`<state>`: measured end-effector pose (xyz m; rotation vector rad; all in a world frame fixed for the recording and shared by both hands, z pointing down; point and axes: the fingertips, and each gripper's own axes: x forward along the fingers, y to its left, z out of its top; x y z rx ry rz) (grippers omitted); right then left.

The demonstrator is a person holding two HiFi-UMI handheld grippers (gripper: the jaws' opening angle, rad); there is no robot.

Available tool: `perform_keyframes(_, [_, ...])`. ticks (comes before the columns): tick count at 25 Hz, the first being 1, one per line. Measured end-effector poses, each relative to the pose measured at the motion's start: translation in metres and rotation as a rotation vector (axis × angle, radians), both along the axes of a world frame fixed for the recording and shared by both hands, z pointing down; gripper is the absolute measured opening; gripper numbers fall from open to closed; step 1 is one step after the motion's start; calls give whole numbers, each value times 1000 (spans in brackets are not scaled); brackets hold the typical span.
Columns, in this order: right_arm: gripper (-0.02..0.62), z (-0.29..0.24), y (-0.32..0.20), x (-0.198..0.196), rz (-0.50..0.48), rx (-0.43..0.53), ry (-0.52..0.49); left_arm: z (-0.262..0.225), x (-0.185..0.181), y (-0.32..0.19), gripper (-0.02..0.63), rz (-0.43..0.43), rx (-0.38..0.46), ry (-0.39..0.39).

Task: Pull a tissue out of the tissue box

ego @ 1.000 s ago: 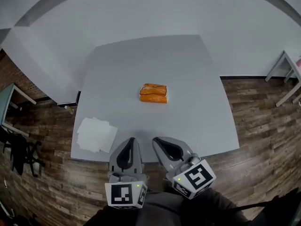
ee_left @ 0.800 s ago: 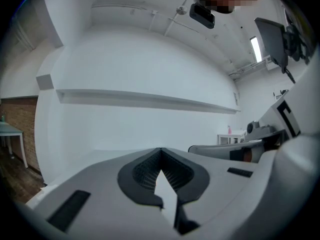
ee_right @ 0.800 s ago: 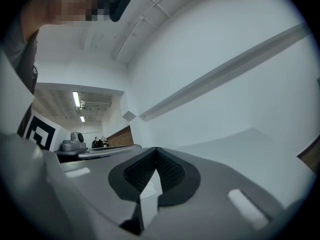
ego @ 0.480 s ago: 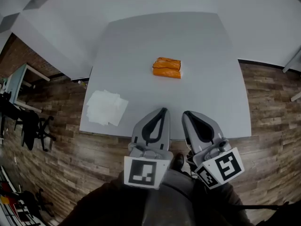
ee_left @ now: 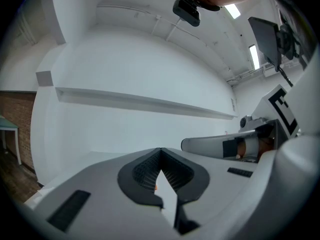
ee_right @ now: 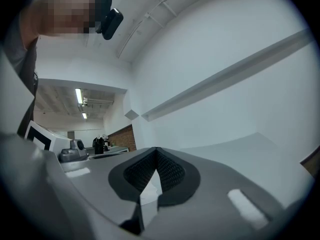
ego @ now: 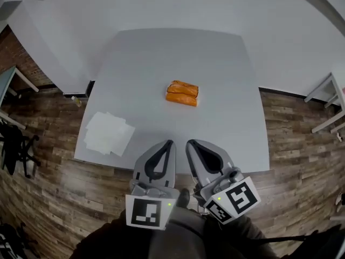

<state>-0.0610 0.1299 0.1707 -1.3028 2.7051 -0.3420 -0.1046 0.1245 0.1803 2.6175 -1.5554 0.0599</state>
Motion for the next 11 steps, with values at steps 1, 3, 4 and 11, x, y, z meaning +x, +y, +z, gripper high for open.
perform_keyframes(1, [2, -2, -1, -2, 3, 3, 4, -1, -2, 0, 0, 4, 1, 0])
perform_keyframes(3, [2, -7, -1, -5, 12, 9, 12, -2, -5, 1, 0, 15, -1, 5])
perform_keyframes(4, [2, -8, -1, -6, 15, 13, 18, -2, -6, 1, 0, 20, -3, 8])
perform_keyframes(11, [2, -23, -18, -14, 0, 98, 50, -10, -13, -16, 0, 27, 68, -17])
